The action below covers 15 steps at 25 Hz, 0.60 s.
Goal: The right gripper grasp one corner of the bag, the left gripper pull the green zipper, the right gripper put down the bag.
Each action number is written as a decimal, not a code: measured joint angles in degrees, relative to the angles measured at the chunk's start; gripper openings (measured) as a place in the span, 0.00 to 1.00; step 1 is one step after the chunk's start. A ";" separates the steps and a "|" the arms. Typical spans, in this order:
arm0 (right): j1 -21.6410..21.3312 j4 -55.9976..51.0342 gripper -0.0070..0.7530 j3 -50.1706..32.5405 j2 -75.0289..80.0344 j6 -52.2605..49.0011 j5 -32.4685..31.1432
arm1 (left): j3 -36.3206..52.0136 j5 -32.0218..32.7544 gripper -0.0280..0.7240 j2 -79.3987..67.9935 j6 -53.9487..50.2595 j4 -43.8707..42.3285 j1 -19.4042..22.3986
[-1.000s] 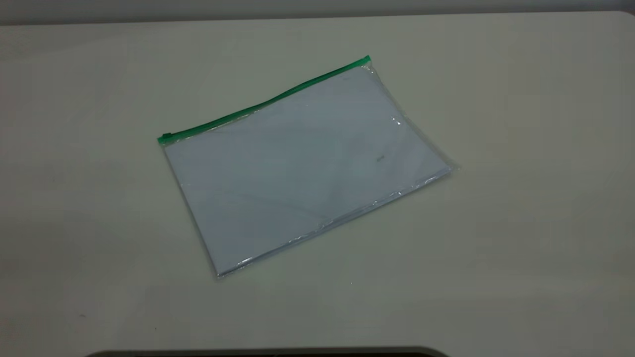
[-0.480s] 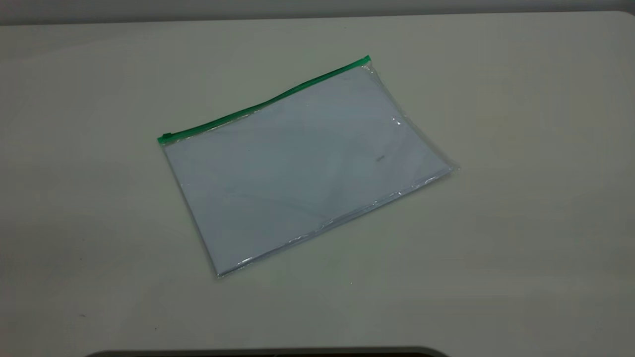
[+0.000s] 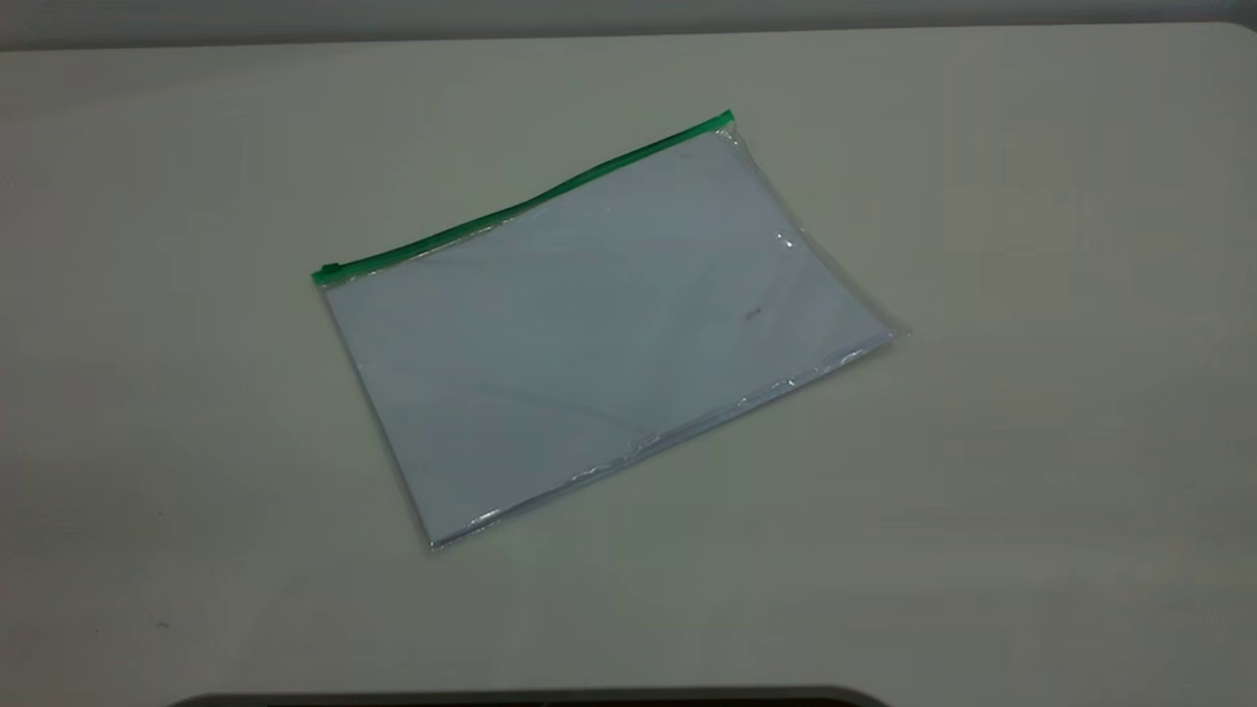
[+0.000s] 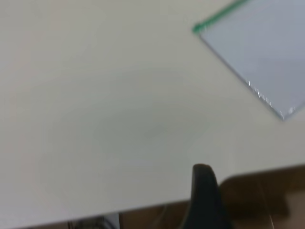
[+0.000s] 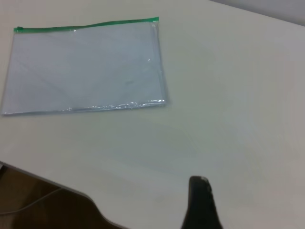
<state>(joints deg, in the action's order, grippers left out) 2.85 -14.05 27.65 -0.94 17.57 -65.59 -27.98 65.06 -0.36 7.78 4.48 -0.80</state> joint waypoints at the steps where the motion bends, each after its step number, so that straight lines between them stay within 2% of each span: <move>1: 0.00 0.00 0.77 0.00 0.00 0.00 0.00 | 0.00 0.16 0.82 0.82 0.00 0.00 0.01; 15: 0.00 0.00 0.77 0.00 0.00 0.00 0.00 | 0.00 0.33 0.82 1.45 0.00 0.00 0.06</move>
<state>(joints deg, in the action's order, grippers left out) 2.85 -14.05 27.65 -0.94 17.57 -65.59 -27.98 65.39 1.09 7.78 4.48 -0.74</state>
